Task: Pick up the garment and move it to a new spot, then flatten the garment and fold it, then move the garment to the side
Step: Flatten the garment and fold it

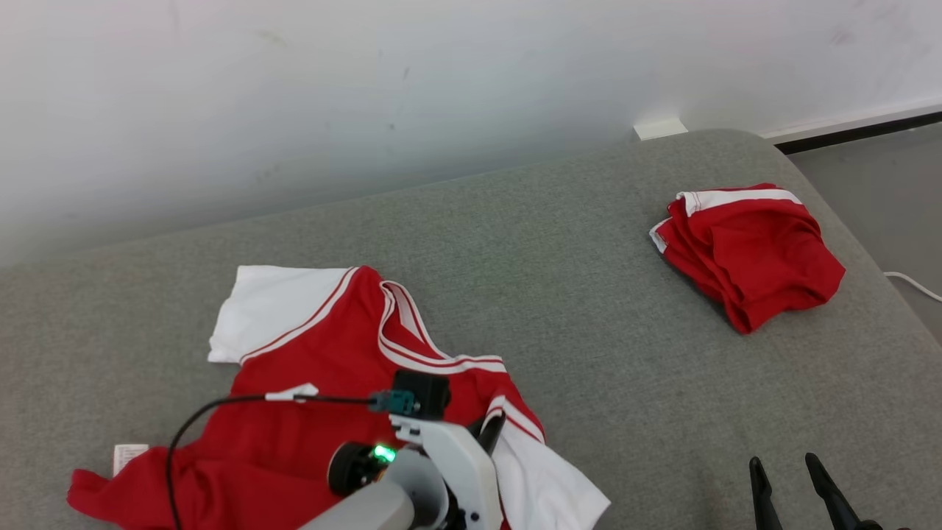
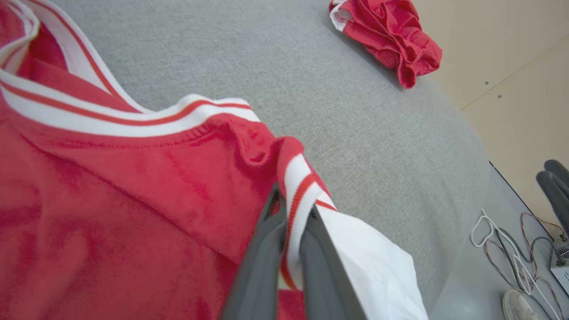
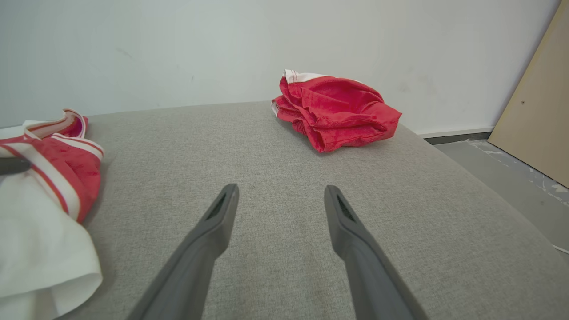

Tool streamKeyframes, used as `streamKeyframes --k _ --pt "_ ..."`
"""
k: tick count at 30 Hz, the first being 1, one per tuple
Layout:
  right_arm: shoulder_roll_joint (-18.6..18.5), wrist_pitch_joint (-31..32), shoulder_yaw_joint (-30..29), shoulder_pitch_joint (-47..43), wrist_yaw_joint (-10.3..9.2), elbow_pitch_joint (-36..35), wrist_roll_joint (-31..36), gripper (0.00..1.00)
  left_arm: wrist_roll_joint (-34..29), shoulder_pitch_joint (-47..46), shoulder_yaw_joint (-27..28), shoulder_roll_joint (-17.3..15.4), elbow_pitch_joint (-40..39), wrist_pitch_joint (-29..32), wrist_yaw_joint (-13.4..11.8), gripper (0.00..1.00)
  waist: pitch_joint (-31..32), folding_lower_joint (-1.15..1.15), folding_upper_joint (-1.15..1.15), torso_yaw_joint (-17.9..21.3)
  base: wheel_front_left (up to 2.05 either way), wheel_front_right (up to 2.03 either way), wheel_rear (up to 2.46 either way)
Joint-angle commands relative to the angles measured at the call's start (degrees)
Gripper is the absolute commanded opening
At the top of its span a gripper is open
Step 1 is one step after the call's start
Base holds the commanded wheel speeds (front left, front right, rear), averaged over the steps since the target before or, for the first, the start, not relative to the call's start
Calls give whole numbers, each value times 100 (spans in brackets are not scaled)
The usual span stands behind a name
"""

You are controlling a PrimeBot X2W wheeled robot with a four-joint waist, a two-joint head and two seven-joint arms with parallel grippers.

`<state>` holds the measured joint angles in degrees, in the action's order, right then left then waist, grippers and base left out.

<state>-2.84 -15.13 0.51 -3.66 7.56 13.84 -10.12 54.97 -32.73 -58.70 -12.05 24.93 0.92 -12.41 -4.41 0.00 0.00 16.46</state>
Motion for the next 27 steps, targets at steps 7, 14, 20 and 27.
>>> streamKeyframes --k 7,14,20,27 --pt "-14 0 143 176 -17 37 -67 100 29 -543 39 118 -57 169 167 0 -144 0 0 256 0 0 0" --pt "-17 0 381 343 -17 137 -179 100 98 -1148 2 483 650 510 381 0 -291 0 0 683 0 0 0" --pt "-13 0 426 353 -17 182 -219 100 635 -1260 456 807 1278 258 516 100 -328 0 0 908 0 0 0" --pt "-15 0 438 354 -17 219 -227 100 2467 -1025 853 909 854 -623 656 100 -286 0 0 898 0 0 0"
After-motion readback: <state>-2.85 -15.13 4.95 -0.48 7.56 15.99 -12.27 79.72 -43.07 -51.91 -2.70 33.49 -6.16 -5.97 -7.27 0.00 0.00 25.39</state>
